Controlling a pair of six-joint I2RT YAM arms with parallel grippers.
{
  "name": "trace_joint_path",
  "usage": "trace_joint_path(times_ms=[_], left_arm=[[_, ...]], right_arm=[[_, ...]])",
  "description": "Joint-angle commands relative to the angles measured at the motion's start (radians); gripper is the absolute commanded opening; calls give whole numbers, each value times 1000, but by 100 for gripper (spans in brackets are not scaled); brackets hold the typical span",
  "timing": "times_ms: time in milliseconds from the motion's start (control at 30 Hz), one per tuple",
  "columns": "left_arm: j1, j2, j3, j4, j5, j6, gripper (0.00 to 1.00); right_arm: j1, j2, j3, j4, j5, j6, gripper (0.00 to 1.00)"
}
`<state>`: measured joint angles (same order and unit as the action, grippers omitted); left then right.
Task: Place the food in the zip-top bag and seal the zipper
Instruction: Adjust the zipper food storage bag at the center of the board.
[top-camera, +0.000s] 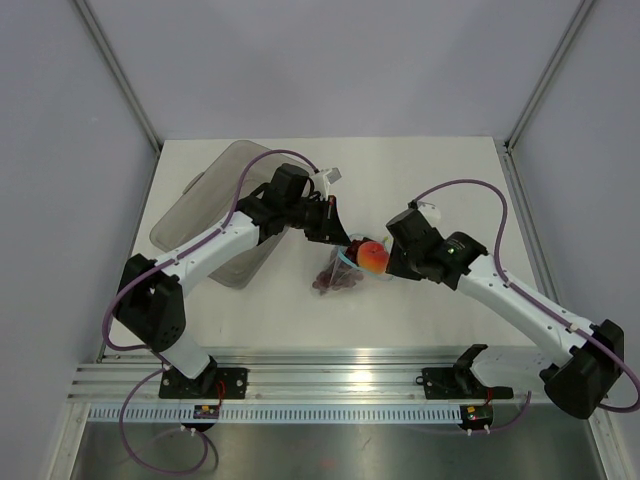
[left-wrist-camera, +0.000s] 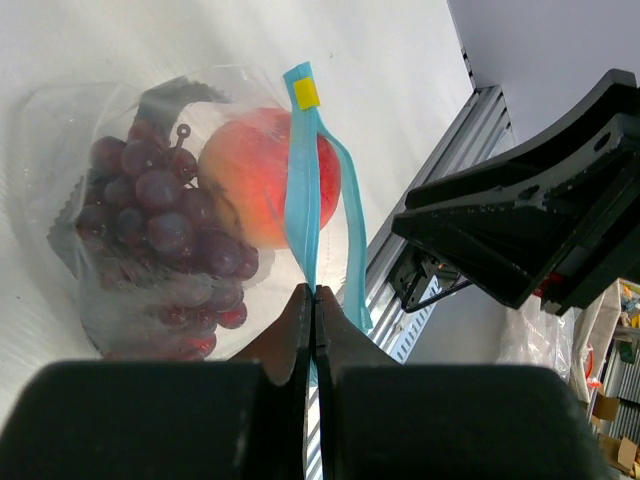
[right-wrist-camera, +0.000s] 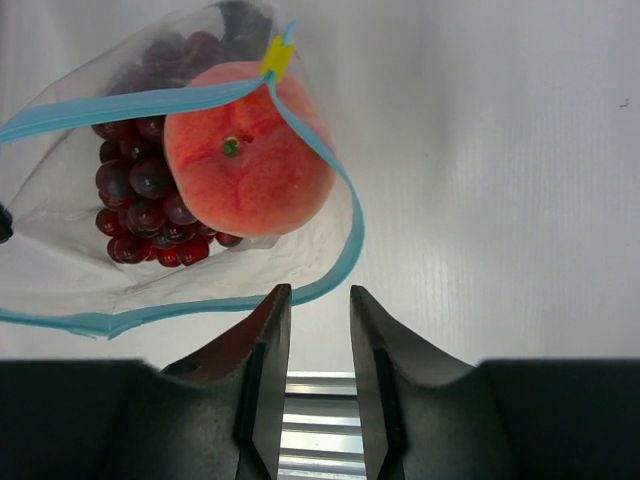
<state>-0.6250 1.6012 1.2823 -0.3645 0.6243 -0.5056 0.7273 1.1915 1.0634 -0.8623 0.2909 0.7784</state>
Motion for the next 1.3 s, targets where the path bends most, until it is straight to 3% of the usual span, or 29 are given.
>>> trace_joint_path(times_ms=[0,400,500,600,633,667,1067,1267], left_arm=[[-4,-64,2,72,49,-7,0],[-4,-58,18,62,63,-2,0],[-4,-57,28,58,72,2,0],[-4,-53,32,53,74,9,0],[-4,-50,34,52,78,9,0],[-4,-47,35,50,83,12,0],[-2,15,144,-74,78,127,0],[-2,23,149,-73,110,134,0]], right_arm=[[-40,-38,-22,12,36,-5,37],[-144,14,-88,143,-59,-117,43],[-155,29,-97,186,-76,-154,39],[-155,26,-124,270,-131,-186,17],[-155,26,-128,293,-143,-186,3],[-155,28,-131,301,-150,-182,0],[-155,-162,-143,283,-167,-117,0],[-155,-129,-123,203,-84,-108,0]])
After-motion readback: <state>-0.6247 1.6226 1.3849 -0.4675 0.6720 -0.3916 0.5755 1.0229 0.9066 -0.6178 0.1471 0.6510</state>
